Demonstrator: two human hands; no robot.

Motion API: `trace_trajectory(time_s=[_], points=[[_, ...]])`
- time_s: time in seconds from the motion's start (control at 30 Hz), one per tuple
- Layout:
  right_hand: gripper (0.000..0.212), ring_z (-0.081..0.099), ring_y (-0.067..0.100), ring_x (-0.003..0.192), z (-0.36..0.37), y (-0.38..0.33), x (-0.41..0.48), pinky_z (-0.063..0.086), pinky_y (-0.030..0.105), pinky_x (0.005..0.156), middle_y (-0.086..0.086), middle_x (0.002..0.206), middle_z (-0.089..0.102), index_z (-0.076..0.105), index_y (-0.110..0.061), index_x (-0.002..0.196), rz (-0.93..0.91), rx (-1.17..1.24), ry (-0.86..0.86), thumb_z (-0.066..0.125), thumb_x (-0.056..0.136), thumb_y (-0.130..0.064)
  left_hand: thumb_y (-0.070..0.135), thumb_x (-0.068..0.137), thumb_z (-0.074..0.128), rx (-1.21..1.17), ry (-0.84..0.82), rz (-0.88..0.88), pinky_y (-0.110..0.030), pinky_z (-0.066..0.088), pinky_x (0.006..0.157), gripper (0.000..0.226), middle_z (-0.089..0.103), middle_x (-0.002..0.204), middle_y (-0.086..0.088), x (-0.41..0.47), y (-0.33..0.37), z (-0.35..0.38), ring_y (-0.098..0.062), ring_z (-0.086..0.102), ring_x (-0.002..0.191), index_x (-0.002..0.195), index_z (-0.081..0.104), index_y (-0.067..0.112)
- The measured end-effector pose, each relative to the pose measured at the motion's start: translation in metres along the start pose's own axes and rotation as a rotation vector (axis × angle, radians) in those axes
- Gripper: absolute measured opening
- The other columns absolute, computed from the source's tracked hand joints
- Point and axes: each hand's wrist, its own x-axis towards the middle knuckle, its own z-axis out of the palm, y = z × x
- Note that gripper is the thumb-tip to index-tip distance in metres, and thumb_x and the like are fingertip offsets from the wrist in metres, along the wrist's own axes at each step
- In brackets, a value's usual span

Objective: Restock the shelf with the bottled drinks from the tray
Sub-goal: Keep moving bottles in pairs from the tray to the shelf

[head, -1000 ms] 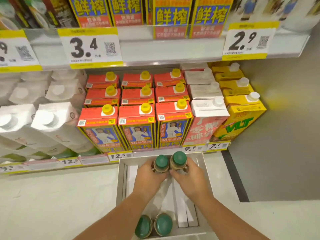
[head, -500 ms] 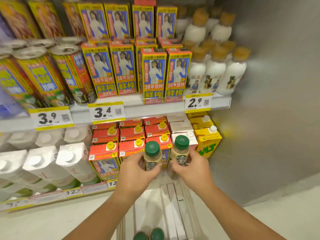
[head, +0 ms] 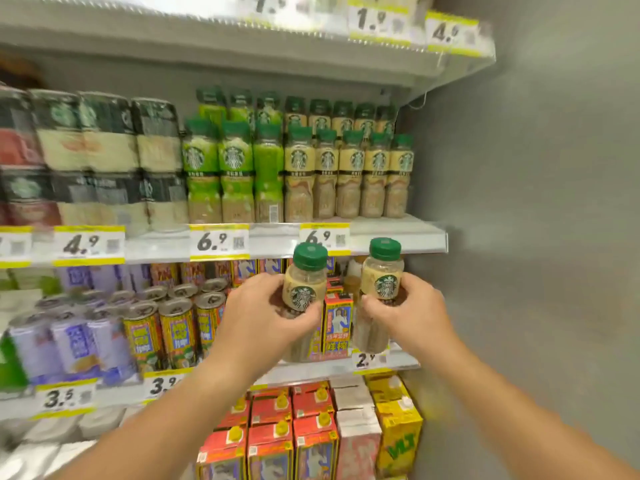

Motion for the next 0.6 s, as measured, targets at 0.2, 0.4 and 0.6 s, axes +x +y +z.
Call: trace_trajectory(time_s=[0.2, 0.4, 0.6], points=[[0.016, 0.066, -0.002, 0.065, -0.049, -0.071, 0.079, 0.047, 0.014, 0.049, -0.022, 0.072, 0.071, 0.07, -0.032, 0.077, -0.08, 0.05, 0.026, 0.07, 0.066, -0.044, 0.046, 0.074, 0.076, -0.081, 0.086, 0.022, -0.016, 0.049, 0.056, 0.017, 0.07, 0.069, 0.019, 0.088, 0.063, -0.014, -0.002, 0.065, 0.066, 0.075, 0.071, 0.03], [0.013, 0.065, -0.006, 0.066, -0.066, -0.098, 0.156, 0.04, 0.006, 0.043, -0.026, 0.072, 0.071, 0.071, -0.03, 0.079, -0.078, 0.121, 0.022, 0.073, 0.069, -0.039, 0.049, 0.076, 0.074, -0.003, 0.134, -0.002, -0.009, 0.036, 0.046, 0.03, 0.057, 0.056, 0.03, 0.168, 0.099, 0.003, 0.006, 0.052, 0.051, 0.06, 0.058, 0.029], [0.018, 0.065, -0.003, 0.058, -0.052, -0.093, 0.202, 0.042, 0.011, 0.043, -0.015, 0.067, 0.072, 0.07, -0.026, 0.079, -0.01, 0.098, -0.048, 0.075, 0.068, -0.039, 0.052, 0.076, 0.072, 0.175, 0.091, -0.165, -0.025, 0.036, 0.046, 0.033, 0.058, 0.065, 0.008, 0.213, 0.1, 0.031, -0.007, 0.054, 0.057, 0.074, 0.055, 0.024]])
